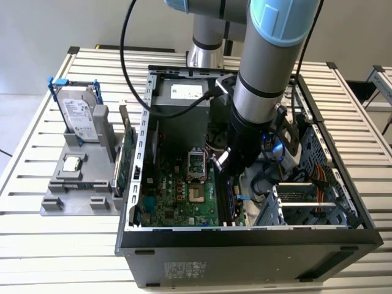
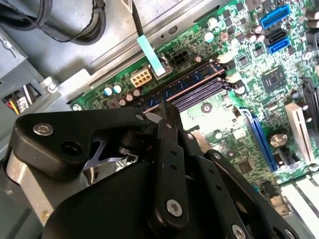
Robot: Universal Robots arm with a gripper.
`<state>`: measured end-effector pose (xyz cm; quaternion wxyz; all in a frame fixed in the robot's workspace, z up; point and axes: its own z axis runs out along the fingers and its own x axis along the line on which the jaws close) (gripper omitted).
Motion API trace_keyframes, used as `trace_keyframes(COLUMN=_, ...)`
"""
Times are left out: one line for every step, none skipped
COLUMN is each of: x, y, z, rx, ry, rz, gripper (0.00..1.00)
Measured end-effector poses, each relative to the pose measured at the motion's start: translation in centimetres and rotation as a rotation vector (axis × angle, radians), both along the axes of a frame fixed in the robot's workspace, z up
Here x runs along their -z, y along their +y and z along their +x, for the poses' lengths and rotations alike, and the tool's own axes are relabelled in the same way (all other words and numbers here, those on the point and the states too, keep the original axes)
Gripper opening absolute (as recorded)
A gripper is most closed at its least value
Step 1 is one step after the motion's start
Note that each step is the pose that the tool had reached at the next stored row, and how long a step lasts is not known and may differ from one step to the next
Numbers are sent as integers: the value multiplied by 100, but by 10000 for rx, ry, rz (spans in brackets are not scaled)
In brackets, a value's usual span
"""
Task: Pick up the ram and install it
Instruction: 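Press down the ram until it locks into place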
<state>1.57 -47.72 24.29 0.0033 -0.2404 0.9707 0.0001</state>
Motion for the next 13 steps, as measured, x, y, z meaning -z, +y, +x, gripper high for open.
trace_keyframes(x=0, y=0, z=0, rx=-103, ry=2, rz=0, gripper=0)
trace_keyframes(x=0, y=0, z=0, rx=-210, ry=6, rz=1, gripper=0)
trace_keyframes(x=0, y=0, z=0, rx=-329, ry=9, rz=1, gripper=0)
trace_keyframes(x=0, y=0, z=0, rx=-446, ry=12, rz=0, gripper=0)
trace_keyframes(x=0, y=0, z=0, rx=-557, ry=13, rz=0, gripper=0)
trace_keyframes(x=0, y=0, z=0, rx=-661, ry=15, rz=0, gripper=0)
trace_keyframes(x=0, y=0, z=0, rx=-782, ry=15, rz=0, gripper=0)
trace_keyframes(x=0, y=1, z=0, rx=-897, ry=16, rz=0, gripper=0)
trace_keyframes(x=0, y=1, z=0, rx=-1017, ry=17, rz=0, gripper=0)
trace_keyframes(x=0, y=1, z=0, rx=-1146, ry=17, rz=-1, gripper=0)
trace_keyframes(x=0, y=1, z=0, rx=-1282, ry=18, rz=0, gripper=0)
trace_keyframes(x=0, y=1, z=0, rx=-1419, ry=18, rz=0, gripper=0)
trace_keyframes(x=0, y=1, z=0, rx=-1577, ry=18, rz=0, gripper=0)
